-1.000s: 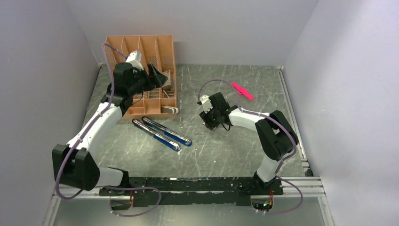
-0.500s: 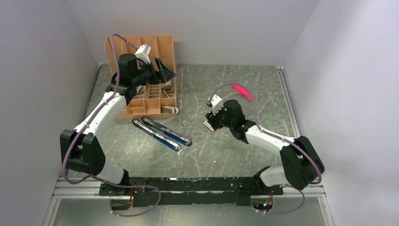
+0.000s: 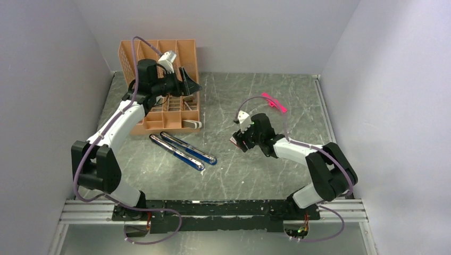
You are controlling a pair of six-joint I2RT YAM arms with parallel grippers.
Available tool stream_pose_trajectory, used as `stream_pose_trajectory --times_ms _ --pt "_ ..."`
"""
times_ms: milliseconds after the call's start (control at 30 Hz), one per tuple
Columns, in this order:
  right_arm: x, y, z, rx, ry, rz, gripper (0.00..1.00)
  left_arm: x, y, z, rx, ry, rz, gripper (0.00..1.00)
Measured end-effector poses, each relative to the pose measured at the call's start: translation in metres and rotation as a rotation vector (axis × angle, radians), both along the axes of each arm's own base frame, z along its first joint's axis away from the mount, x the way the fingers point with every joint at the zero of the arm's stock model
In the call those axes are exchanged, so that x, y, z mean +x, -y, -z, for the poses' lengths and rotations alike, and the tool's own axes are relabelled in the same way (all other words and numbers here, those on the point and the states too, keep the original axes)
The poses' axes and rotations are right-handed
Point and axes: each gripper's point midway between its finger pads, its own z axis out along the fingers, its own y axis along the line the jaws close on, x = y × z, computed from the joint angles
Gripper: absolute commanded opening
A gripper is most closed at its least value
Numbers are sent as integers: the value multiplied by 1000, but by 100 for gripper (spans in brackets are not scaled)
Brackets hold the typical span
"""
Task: Load the staples into the stapler
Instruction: Adjust the staple box at the center of the board.
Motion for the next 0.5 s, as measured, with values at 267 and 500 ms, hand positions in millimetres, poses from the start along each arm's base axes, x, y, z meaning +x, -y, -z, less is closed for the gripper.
stream_pose_trajectory --times_ms 267,500 --pt "-9 -1 23 -43 -100 -36 65 -5 2 4 5 -14 26 79" --pt "-5 -6 31 -61 -146 -44 55 -6 3 4 8 -13 45 78"
